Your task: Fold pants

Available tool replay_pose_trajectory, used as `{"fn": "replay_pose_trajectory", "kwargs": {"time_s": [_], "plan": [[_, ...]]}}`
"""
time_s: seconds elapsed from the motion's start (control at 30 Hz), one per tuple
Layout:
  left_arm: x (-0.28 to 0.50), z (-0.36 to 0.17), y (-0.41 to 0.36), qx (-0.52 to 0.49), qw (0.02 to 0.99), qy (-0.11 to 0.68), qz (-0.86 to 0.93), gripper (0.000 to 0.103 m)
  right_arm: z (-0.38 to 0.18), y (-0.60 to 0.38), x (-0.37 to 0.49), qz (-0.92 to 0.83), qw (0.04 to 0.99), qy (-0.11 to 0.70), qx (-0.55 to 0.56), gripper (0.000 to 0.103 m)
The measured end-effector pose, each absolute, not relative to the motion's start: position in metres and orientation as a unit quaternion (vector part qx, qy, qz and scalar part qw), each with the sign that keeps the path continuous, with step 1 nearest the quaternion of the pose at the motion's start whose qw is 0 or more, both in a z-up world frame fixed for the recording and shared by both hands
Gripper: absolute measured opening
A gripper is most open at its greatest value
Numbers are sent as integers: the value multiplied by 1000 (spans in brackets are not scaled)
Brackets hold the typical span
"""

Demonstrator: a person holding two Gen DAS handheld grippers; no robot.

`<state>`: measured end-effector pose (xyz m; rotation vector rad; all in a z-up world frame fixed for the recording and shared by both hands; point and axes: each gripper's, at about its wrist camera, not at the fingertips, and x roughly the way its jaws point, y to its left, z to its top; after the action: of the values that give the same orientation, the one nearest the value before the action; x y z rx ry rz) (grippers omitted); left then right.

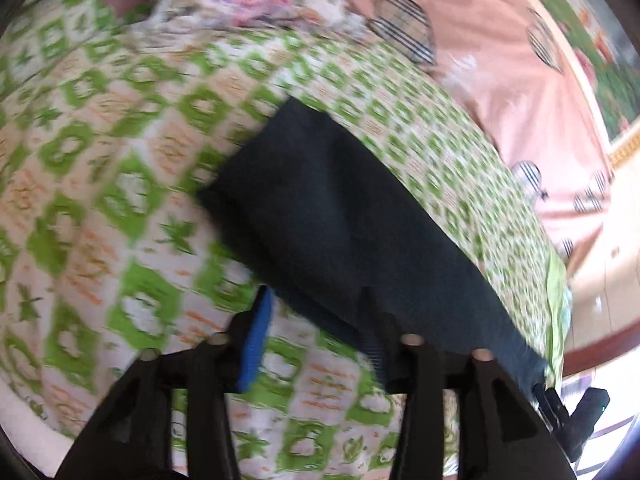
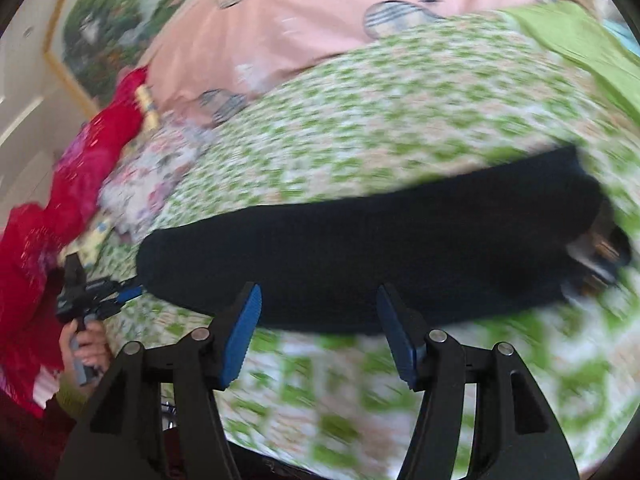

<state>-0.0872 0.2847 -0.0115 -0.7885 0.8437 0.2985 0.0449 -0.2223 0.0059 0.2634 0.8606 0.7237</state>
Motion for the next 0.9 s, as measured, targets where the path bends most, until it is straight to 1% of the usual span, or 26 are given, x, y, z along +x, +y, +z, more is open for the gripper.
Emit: {"fn": "replay_pose_trajectory", "kwargs": {"time_s": [0.07, 0.1, 0.13, 0.23, 0.3, 0.53, 0.77, 0.87, 0.9], "plan": [[-91, -11, 296, -387, 819, 394, 159, 57, 13, -195, 51, 366, 832, 401, 110, 62], [-92, -12, 301, -392, 814, 395, 168, 63, 18, -178, 56, 382, 829, 397, 100, 62], [-92, -13, 305, -397, 809, 397, 174, 66, 21, -165, 59, 391, 827, 394, 91, 62], [-93, -19, 318, -419, 793, 399, 191, 68, 32, -123, 77, 416, 818, 392, 64, 62], [-93, -25, 325, -439, 782, 399, 190, 72, 35, -102, 88, 429, 810, 395, 57, 62], [-75, -34, 340, -468, 759, 404, 205, 75, 29, -37, 139, 446, 786, 428, 24, 62], [-59, -35, 341, -443, 771, 406, 210, 74, -2, 24, 173, 455, 754, 470, -55, 61], [-57, -36, 340, -435, 777, 405, 208, 73, -13, 45, 173, 469, 737, 477, -102, 59], [-58, -36, 340, -432, 779, 404, 207, 72, -17, 51, 171, 470, 732, 479, -119, 55]]}}
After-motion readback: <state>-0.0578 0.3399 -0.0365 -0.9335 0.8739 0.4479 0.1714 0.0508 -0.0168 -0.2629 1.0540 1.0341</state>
